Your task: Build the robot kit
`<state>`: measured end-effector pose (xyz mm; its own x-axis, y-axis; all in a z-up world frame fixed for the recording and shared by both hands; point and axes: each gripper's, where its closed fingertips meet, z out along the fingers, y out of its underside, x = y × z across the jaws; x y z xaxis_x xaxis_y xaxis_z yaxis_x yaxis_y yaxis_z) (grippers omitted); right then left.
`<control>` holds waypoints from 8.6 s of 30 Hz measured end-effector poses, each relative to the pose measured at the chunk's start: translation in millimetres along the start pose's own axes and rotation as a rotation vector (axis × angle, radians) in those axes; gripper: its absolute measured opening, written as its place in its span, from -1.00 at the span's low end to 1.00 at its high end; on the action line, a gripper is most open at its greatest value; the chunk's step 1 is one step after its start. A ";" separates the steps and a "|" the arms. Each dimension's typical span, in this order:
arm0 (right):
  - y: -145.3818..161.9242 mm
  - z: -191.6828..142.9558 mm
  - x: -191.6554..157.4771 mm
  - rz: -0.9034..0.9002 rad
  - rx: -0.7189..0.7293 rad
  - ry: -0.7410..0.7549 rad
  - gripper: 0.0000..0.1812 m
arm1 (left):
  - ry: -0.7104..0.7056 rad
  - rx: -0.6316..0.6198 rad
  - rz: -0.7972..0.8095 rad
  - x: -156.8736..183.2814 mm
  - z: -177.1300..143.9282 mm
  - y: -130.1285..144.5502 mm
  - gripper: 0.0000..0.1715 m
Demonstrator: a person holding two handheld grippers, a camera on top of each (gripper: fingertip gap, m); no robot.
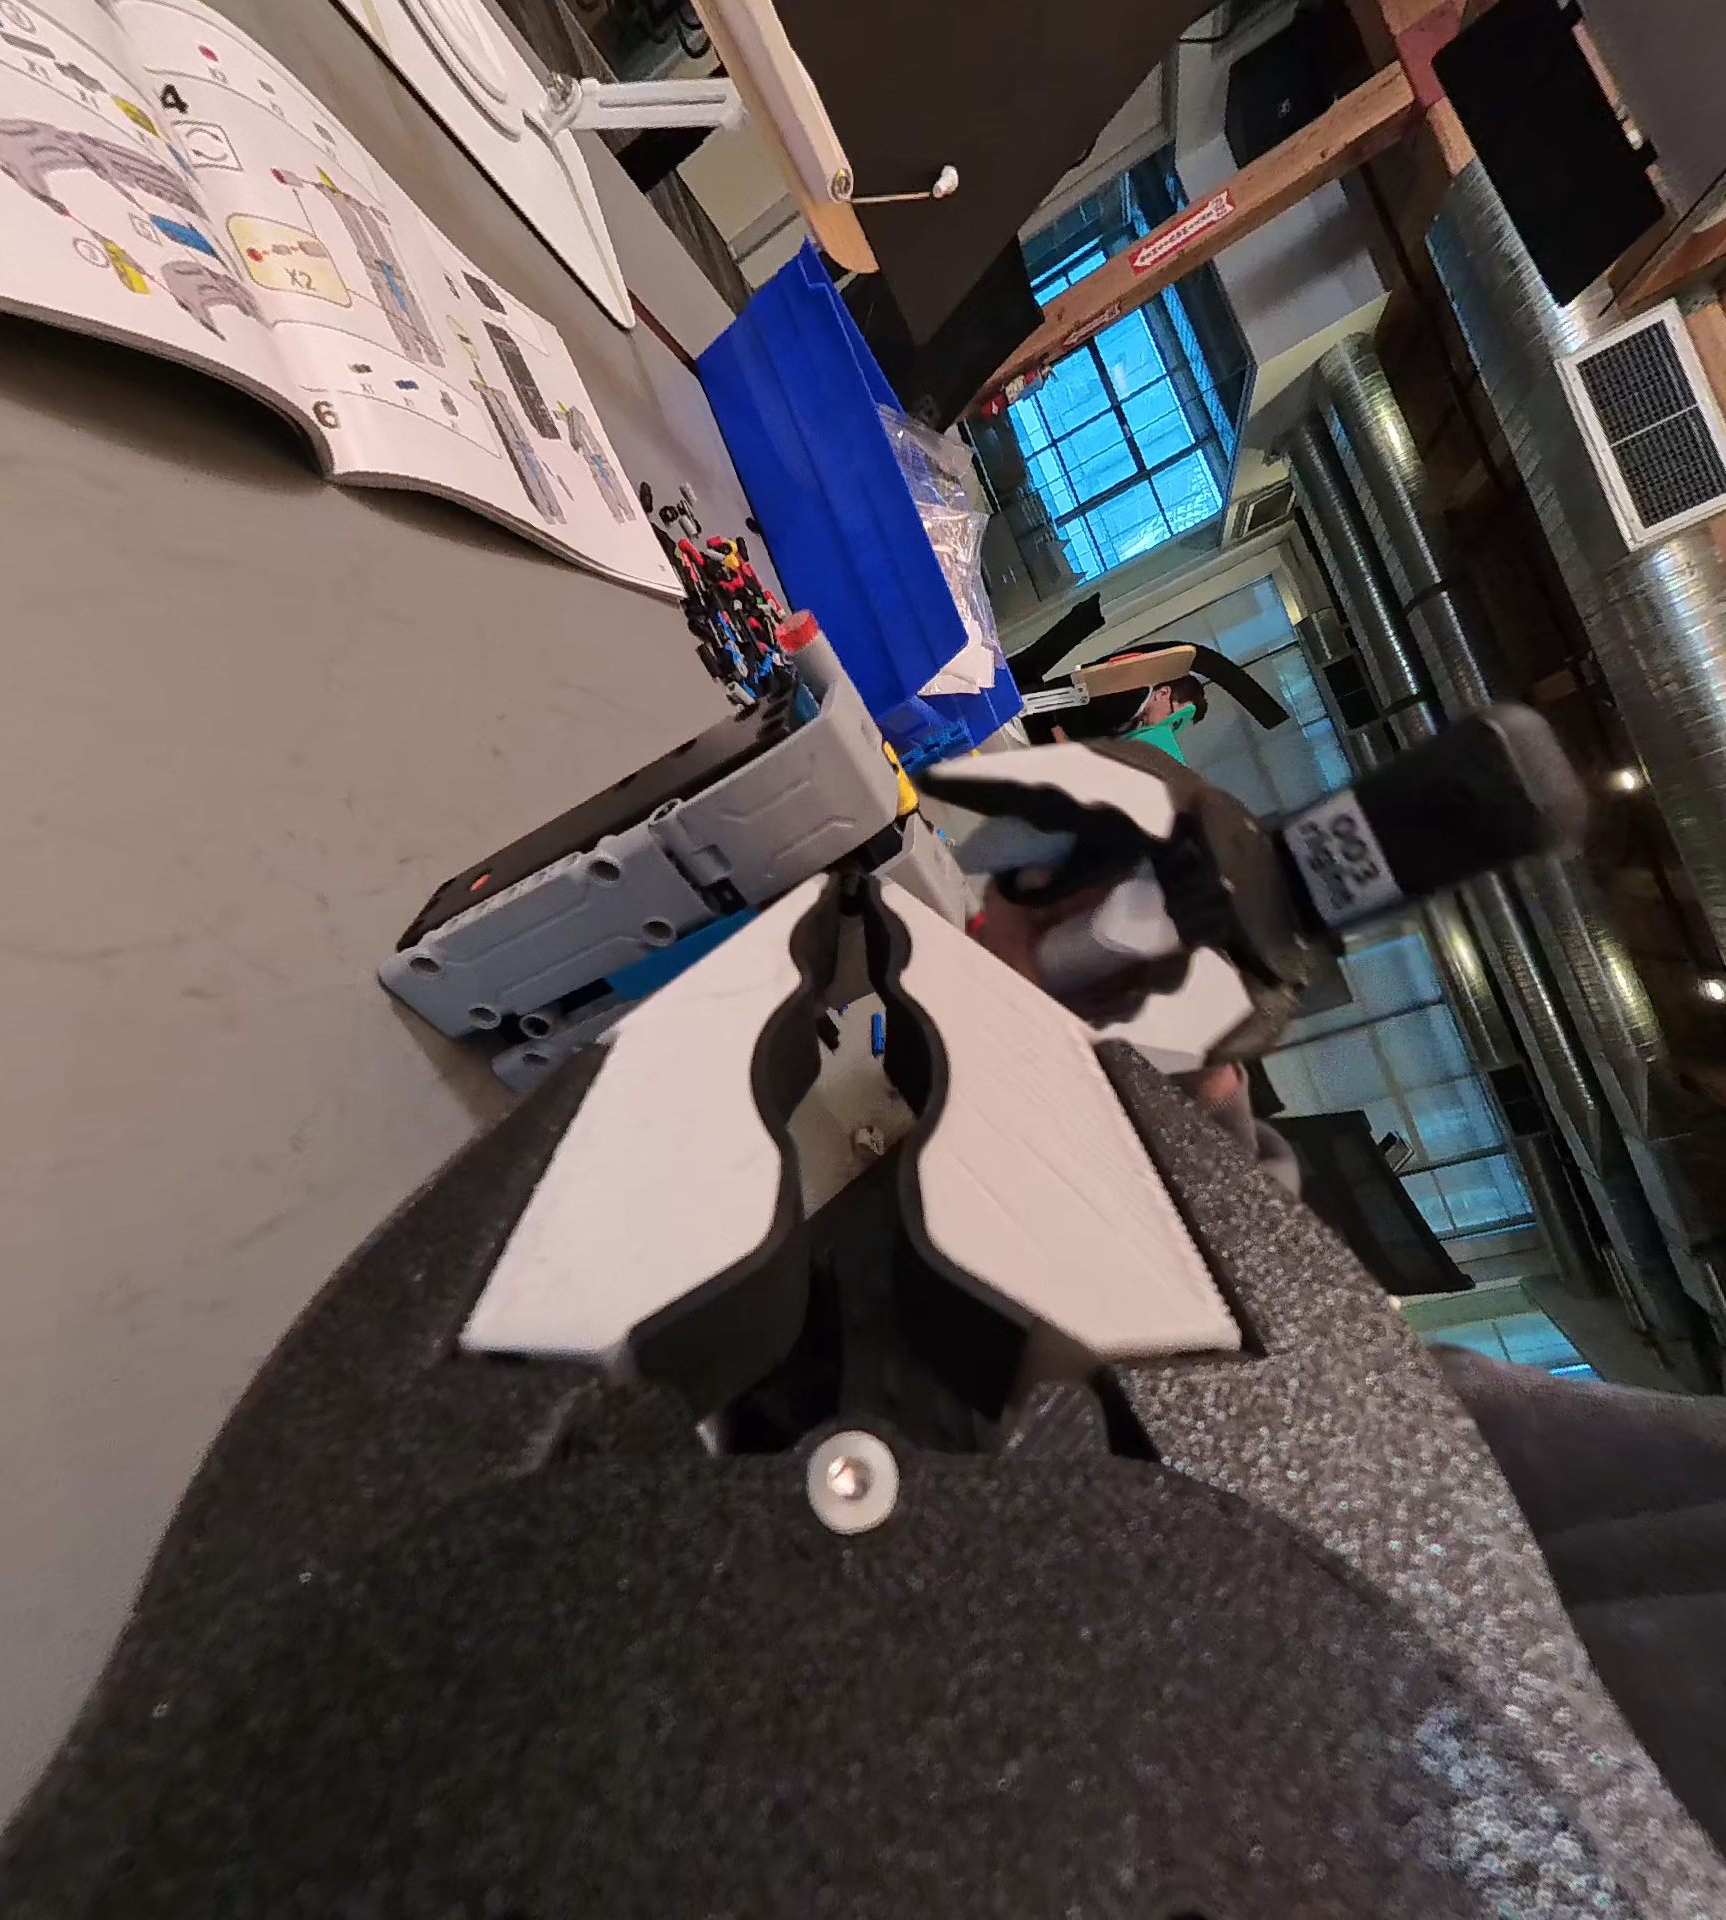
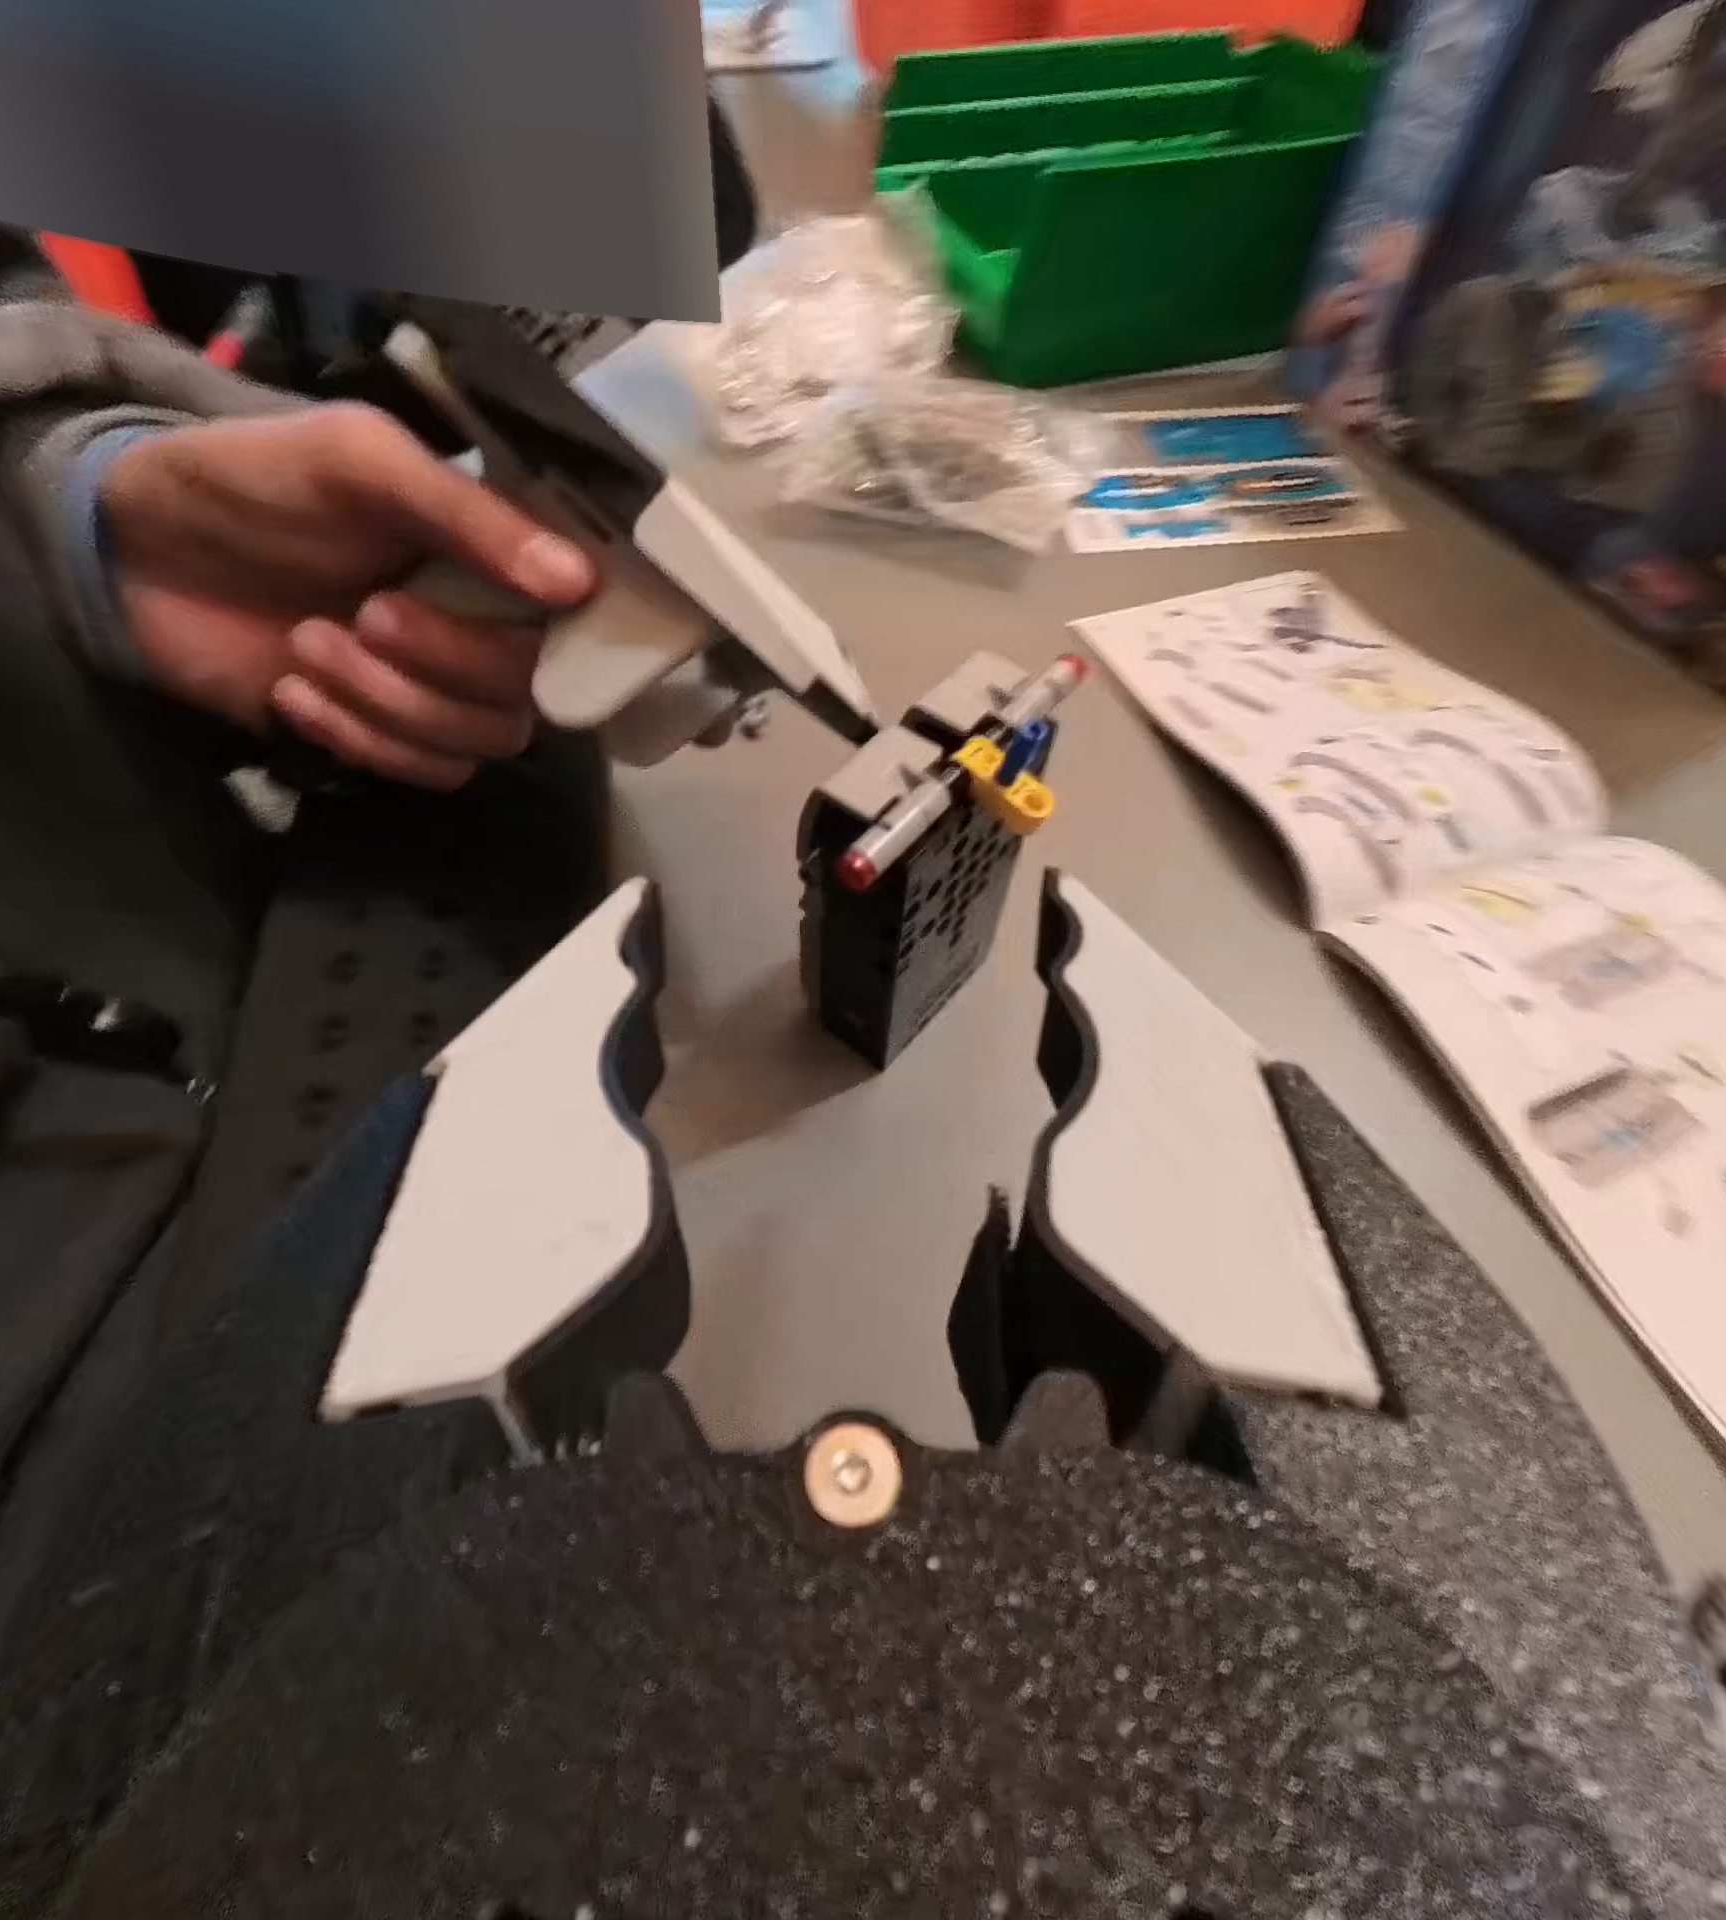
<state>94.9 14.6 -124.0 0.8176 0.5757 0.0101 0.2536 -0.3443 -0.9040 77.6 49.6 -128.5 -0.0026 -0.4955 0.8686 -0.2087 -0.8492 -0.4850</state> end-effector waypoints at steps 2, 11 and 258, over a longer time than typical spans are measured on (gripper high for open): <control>15.4 10.3 11.8 0.025 -0.049 -0.053 -0.17 | 0.002 -0.005 0.001 -0.3 -0.1 0.6 -0.97; 23.7 49.2 11.4 0.088 0.011 -0.126 -0.17 | 0.010 -0.008 -0.032 -6.9 2.7 0.5 -0.97; 6.0 6.6 -56.6 -0.457 -0.184 0.176 -0.67 | -0.096 -0.467 1.662 8.4 -14.6 64.2 -0.60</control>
<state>46.8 -15.1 -132.8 0.6725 0.5699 0.4722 0.6787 -0.2207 -0.7004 49.9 -6.4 -150.9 -0.4415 -0.7399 -0.5075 -0.2866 0.6523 -0.7017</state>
